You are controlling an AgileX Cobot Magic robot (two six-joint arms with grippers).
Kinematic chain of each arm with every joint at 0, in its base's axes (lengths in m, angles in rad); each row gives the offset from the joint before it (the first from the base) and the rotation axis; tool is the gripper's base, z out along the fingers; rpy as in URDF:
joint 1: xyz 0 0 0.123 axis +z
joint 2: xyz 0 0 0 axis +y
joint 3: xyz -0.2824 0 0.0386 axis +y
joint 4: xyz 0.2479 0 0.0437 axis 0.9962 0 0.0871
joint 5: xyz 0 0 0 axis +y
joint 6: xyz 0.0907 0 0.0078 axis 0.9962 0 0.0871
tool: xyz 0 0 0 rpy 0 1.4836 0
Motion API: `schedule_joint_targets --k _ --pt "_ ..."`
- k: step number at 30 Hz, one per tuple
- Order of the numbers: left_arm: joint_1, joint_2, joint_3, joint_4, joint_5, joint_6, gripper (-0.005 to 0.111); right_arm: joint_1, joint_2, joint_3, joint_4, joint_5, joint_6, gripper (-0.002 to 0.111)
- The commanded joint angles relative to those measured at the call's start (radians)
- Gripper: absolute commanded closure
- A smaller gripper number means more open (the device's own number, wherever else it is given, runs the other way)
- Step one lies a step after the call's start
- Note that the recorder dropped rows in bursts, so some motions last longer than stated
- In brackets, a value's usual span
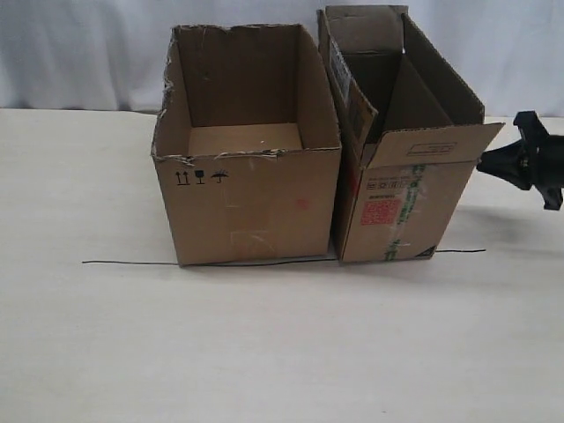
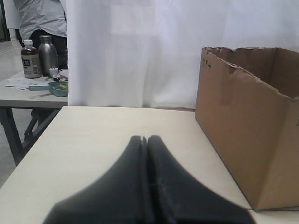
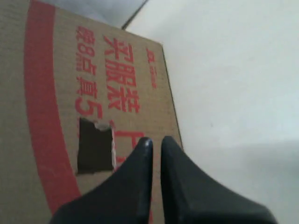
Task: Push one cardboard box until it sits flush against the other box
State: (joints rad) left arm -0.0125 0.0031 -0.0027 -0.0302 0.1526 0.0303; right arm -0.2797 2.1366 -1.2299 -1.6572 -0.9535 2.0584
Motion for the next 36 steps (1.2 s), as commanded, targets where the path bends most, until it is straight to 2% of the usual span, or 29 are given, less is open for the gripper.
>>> schedule_joint_targets --k 1,11,29,33,36 --pt "-0.006 -0.003 0.003 -0.009 -0.010 -0.001 0.107 -0.006 -0.046 0.114 -0.003 -0.079 -0.035 0.103" --pt "-0.006 -0.003 0.003 -0.009 -0.010 -0.001 0.107 0.038 -0.053 0.160 0.090 -0.179 -0.079 0.103" --pt "-0.006 -0.003 0.003 -0.007 -0.010 -0.001 0.107 0.073 -0.055 0.160 0.110 -0.196 -0.080 0.103" --pt "-0.006 -0.003 0.003 -0.007 -0.010 -0.001 0.107 0.013 -0.104 0.160 0.120 -0.196 -0.085 0.103" --pt "-0.006 -0.003 0.003 -0.007 -0.010 -0.001 0.107 -0.062 -0.187 0.160 0.057 -0.185 -0.064 0.103"
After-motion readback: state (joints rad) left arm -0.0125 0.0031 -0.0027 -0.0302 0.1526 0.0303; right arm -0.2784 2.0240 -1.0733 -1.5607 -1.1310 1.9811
